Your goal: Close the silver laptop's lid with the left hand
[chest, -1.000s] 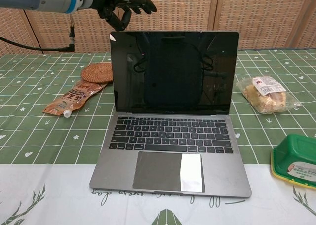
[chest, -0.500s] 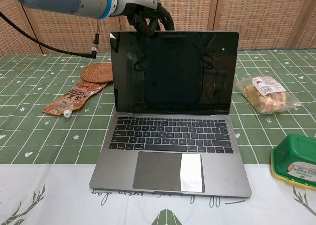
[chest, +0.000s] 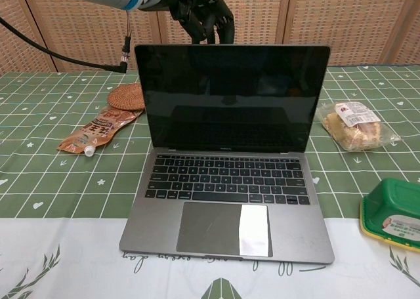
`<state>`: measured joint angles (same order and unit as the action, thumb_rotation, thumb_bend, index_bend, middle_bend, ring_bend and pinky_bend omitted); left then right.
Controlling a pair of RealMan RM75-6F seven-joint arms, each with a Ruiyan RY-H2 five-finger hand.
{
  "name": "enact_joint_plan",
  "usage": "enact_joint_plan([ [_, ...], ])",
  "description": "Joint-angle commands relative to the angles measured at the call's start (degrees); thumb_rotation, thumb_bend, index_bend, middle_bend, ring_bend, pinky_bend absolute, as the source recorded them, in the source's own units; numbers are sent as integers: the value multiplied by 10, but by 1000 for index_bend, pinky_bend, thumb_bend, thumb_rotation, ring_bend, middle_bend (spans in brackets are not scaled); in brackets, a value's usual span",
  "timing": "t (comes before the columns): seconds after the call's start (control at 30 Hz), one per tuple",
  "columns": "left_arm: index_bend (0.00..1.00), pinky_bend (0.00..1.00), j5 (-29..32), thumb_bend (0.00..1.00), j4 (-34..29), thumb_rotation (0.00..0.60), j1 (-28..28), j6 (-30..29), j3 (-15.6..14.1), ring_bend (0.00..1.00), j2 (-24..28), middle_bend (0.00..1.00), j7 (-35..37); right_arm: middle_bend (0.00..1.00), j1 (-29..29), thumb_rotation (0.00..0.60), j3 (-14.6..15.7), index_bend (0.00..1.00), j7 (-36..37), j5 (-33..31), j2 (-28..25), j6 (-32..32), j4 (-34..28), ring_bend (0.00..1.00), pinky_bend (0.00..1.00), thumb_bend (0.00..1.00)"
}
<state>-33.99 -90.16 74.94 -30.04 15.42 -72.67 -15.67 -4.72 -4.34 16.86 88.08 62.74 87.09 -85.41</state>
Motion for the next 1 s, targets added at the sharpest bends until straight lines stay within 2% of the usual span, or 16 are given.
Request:
enact_joint_plan([
  [0.03, 428, 359, -20, 1000, -38, 600, -10, 0, -6, 294, 20, 327, 16, 0, 1, 600, 0, 0, 0, 1, -1, 2, -2, 0, 0, 96],
  [0.37, 426, 358, -110, 1000, -141, 600, -58, -17, -29, 294, 58, 327, 50, 0, 6, 600, 4, 0, 1, 15, -7, 16, -11, 0, 0, 97],
  [0.5, 423, 358, -143, 1000, -164, 600, -78, -16, -42, 294, 61, 327, 69, 0, 6, 600, 7, 0, -1, 21, -8, 18, -14, 0, 0, 97],
  [0.8, 420, 359, -195, 1000, -171, 600, -108, 4, -66, 294, 37, 327, 116, 0, 9, 600, 10, 0, -7, 26, -11, 22, -20, 0, 0, 96],
  [1.0, 417, 359, -219, 1000, -144, 600, -124, 15, -78, 294, -2, 327, 152, 0, 9, 600, 10, 0, -10, 25, -14, 22, -24, 0, 0, 96],
])
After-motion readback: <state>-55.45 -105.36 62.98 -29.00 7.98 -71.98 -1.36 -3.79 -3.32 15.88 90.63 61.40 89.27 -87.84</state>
